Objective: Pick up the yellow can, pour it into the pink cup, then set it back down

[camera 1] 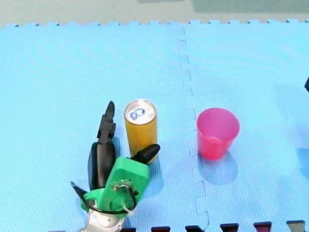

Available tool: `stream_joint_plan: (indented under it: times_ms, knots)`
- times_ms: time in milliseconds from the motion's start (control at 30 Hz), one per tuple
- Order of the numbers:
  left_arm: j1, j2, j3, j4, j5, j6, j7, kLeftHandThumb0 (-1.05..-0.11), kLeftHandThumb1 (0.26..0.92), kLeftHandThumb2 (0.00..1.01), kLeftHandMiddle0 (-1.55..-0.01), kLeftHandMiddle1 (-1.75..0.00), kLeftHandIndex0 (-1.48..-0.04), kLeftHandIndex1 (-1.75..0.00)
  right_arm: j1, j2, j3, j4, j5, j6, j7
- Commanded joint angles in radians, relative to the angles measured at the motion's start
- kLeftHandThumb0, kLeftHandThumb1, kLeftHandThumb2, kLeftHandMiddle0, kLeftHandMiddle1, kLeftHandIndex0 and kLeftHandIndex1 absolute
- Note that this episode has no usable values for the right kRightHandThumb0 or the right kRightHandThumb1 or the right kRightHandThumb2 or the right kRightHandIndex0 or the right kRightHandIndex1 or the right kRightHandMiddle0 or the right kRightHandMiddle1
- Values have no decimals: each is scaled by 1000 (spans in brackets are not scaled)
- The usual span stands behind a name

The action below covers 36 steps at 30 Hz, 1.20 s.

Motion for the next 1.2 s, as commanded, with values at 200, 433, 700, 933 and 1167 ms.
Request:
stream_joint_plan:
  times_ms: [200, 433, 700, 933, 1167]
  knots:
    - [-3, 16, -22, -8, 8, 10, -11, -1048, 818, 12, -189, 0, -124, 0, 0, 0, -1, -2, 2, -2, -2]
    - [1, 25, 22, -23, -72, -37, -149, -1048, 824, 10, -129, 1, -109, 0, 0, 1, -1, 0, 2, 1, -2]
    - [60, 69, 92, -131, -227, -134, -423, -1048, 821, 3, -67, 0, -98, -3, -2, 4, 0, 1, 1, 3, -7]
    - [81, 70, 100, -167, -248, -112, -476, -1048, 858, 18, -53, 0, -91, 0, -5, 3, -5, 3, 6, 8, 5]
    - [104, 79, 106, -197, -255, -112, -504, -1048, 868, 17, -58, -3, -93, -1, -4, 2, -10, 4, 11, 8, 13]
